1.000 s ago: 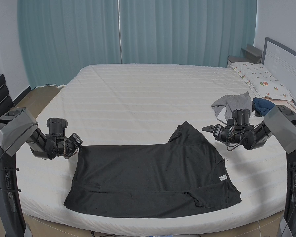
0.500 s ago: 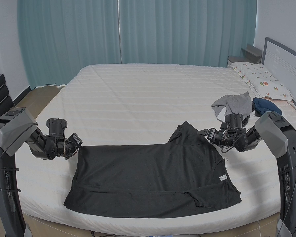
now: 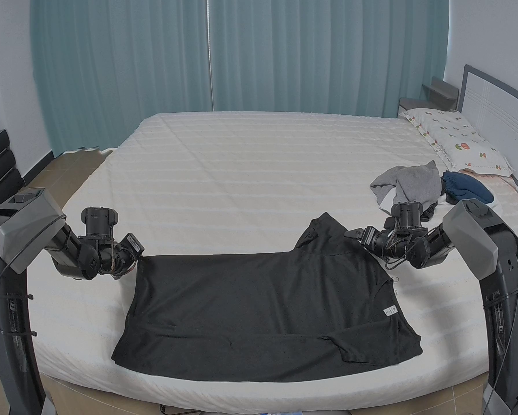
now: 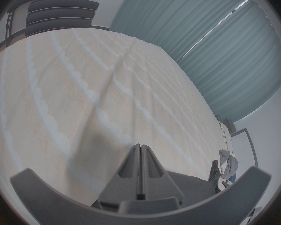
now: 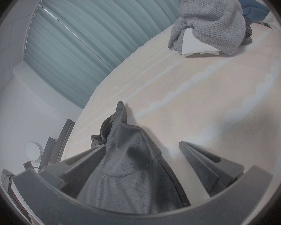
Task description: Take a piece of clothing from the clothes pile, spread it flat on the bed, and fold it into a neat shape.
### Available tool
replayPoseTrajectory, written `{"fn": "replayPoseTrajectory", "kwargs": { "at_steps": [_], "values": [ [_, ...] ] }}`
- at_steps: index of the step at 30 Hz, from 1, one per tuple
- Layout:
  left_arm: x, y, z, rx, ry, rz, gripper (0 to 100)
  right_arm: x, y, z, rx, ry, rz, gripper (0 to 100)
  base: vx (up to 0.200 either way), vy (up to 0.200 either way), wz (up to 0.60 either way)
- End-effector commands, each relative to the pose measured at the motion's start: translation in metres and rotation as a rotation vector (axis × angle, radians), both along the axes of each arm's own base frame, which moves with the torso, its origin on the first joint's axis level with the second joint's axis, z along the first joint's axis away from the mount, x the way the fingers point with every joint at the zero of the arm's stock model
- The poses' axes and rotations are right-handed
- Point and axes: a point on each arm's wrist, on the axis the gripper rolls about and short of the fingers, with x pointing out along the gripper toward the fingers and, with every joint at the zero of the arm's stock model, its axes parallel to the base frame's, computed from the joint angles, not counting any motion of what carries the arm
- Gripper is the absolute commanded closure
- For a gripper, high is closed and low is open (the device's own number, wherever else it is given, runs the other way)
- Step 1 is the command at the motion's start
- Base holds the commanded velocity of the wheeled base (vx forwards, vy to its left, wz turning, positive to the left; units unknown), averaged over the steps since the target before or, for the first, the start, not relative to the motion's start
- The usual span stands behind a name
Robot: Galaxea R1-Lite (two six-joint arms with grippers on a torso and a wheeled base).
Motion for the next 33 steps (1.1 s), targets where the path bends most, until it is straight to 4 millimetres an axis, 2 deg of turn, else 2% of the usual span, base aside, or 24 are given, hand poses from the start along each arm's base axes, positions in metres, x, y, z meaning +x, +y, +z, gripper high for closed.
{"fn": "replayPoseTrajectory", "kwargs": {
  "at_steps": [1,16,18,24,29,33],
  "values": [
    [0.000,0.000,0.000,-0.001,0.001,0.000,100,0.000,0.000,-0.001,0.004,0.004,-0.002,100,0.000,0.000,0.00],
    [0.000,0.002,0.002,0.001,-0.004,0.006,100,-0.001,-0.010,0.014,0.019,-0.010,-0.032,100,0.000,0.000,0.00],
    [-0.001,0.002,0.006,0.001,-0.010,0.006,100,-0.003,-0.014,0.021,0.024,-0.014,-0.039,100,0.000,0.000,0.00],
    [-0.005,0.004,0.014,0.001,-0.024,0.011,100,-0.007,-0.014,0.025,0.042,-0.041,-0.050,100,0.000,0.000,0.00],
    [-0.008,0.011,0.022,0.001,-0.038,0.027,100,-0.021,-0.015,0.031,0.062,-0.077,-0.062,100,0.000,0.000,0.00],
    [-0.008,0.010,0.022,0.002,-0.039,0.024,100,-0.023,-0.017,0.037,0.077,-0.122,-0.083,100,0.000,0.000,0.00]
  ]
}}
